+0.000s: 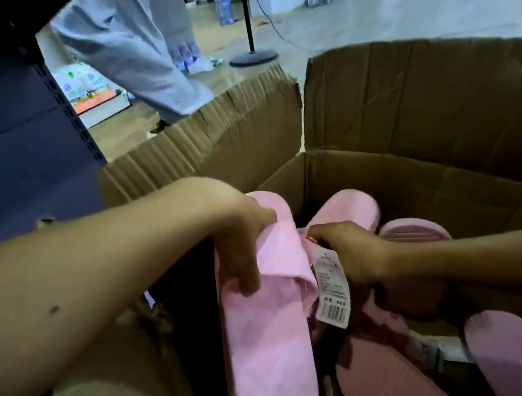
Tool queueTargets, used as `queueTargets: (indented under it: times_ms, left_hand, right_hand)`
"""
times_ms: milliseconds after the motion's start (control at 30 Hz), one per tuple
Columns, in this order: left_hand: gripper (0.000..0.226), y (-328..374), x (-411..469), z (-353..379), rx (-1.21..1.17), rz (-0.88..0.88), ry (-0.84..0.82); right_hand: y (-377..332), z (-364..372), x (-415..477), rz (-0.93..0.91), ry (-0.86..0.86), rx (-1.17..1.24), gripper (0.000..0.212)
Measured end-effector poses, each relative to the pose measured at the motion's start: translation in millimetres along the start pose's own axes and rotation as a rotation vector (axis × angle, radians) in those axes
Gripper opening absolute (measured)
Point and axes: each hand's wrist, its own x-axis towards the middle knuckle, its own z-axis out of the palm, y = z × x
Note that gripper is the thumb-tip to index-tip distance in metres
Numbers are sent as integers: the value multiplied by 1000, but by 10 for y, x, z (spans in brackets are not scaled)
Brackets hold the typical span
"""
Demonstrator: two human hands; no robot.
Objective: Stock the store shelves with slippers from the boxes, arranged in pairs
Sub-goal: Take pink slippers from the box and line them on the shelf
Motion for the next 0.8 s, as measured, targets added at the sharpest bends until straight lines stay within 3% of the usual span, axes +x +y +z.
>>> queueTargets:
  times_ms: [133, 367, 533, 700, 800]
  left_hand:
    - [90, -48, -240, 5, -78, 85, 230]
    - [103, -232, -689, -152, -323, 109, 678]
    - [108, -333, -1155, -383, -365, 97, 912]
    - [112, -667, -1720, -520, -409, 95, 1106]
    - [104, -904, -2092, -470, -477, 128, 1148]
  right_hand:
    - [-196, -261, -117, 55, 97, -37, 15]
    - [-560, -935, -390, 51, 355, 100, 39]
    - [-1010, -1349, -470, -37, 489, -27, 17]
    - [-1515, -1646, -532, -141, 523, -23, 7]
    - [-1797, -1704, -602, -196, 450, 119, 27]
